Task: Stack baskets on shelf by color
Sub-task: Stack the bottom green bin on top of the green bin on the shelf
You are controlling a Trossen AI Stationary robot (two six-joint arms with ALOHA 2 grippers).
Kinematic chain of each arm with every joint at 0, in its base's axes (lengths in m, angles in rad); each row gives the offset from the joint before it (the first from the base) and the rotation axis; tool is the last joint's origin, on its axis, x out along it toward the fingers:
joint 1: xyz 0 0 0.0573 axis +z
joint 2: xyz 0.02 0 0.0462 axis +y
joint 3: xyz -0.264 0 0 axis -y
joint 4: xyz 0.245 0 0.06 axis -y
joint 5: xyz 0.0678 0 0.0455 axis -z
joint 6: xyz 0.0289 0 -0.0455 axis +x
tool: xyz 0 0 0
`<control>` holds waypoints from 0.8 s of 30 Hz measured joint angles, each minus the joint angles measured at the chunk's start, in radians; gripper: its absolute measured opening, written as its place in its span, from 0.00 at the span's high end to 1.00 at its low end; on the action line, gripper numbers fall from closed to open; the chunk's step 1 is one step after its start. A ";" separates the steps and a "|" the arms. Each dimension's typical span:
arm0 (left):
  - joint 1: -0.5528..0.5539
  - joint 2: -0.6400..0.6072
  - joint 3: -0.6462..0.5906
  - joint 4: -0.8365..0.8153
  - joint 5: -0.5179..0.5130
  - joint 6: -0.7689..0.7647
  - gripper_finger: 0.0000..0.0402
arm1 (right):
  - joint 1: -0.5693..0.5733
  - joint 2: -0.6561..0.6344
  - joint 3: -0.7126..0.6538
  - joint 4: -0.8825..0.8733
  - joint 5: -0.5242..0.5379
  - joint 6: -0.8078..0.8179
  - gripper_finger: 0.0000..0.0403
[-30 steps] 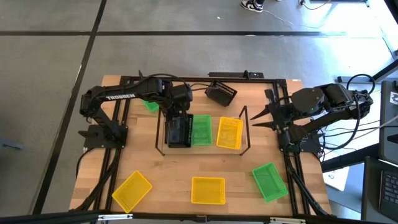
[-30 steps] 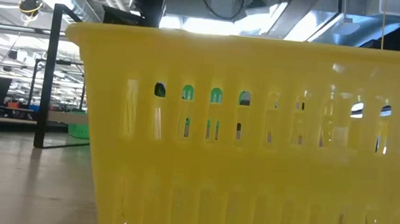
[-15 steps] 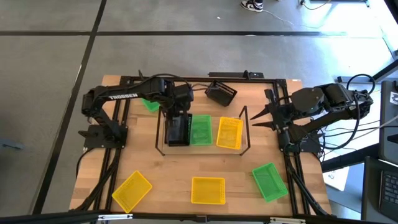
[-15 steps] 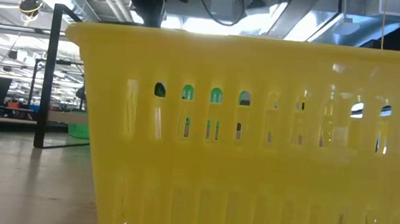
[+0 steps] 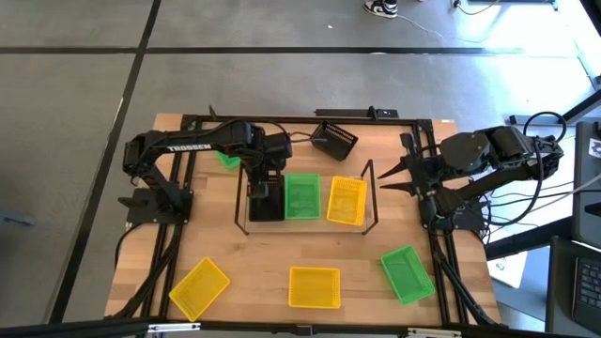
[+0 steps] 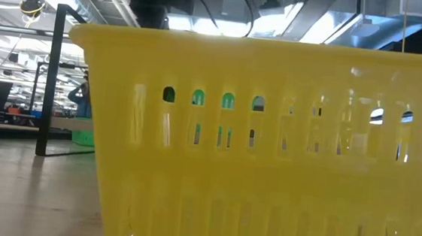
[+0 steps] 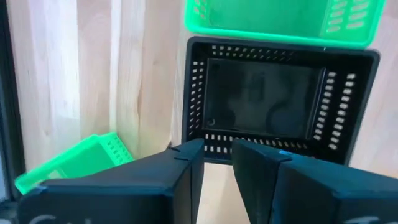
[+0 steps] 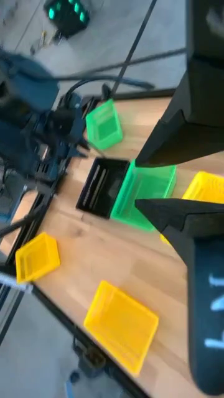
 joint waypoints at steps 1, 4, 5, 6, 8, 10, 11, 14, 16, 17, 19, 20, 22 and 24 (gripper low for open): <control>0.001 -0.003 0.001 0.000 0.000 -0.021 0.82 | 0.000 0.000 0.000 0.000 0.020 0.003 0.77; 0.002 -0.011 0.015 -0.010 0.000 -0.067 0.82 | -0.012 0.000 0.000 0.002 0.089 0.056 0.77; 0.002 -0.020 0.026 -0.009 0.000 -0.078 0.82 | -0.022 0.000 0.000 0.002 0.099 0.079 0.77; 0.002 -0.031 0.038 0.002 0.000 -0.090 0.82 | -0.033 0.000 0.000 0.000 0.104 0.100 0.77; -0.002 -0.053 0.055 0.016 0.000 -0.104 0.82 | -0.052 0.000 0.000 -0.027 0.097 0.121 0.77; -0.014 -0.067 0.071 0.025 0.000 -0.104 0.82 | -0.063 0.000 0.000 -0.071 0.060 0.137 0.77; -0.022 -0.078 0.076 0.035 0.000 -0.104 0.82 | -0.066 0.000 0.000 -0.097 0.039 0.154 0.77; -0.053 -0.121 0.081 0.042 0.000 -0.114 0.82 | -0.066 0.000 0.000 -0.173 -0.025 0.236 0.77; -0.077 -0.144 0.081 0.050 0.001 -0.143 0.83 | -0.066 0.000 0.000 -0.227 -0.055 0.297 0.77; -0.088 -0.155 0.081 0.049 0.000 -0.161 0.83 | -0.066 0.000 0.000 -0.252 -0.070 0.322 0.77; -0.111 -0.181 0.081 0.053 0.000 -0.200 0.83 | -0.066 0.000 0.000 -0.298 -0.086 0.371 0.77; -0.121 -0.193 0.081 0.053 0.000 -0.215 0.83 | -0.065 0.000 0.000 -0.317 -0.092 0.394 0.77; -0.143 -0.209 0.082 0.059 -0.012 -0.244 0.83 | -0.061 0.000 0.000 -0.352 -0.102 0.433 0.77; -0.166 -0.225 0.081 0.059 -0.045 -0.265 0.83 | -0.061 0.003 0.000 -0.373 -0.143 0.447 0.77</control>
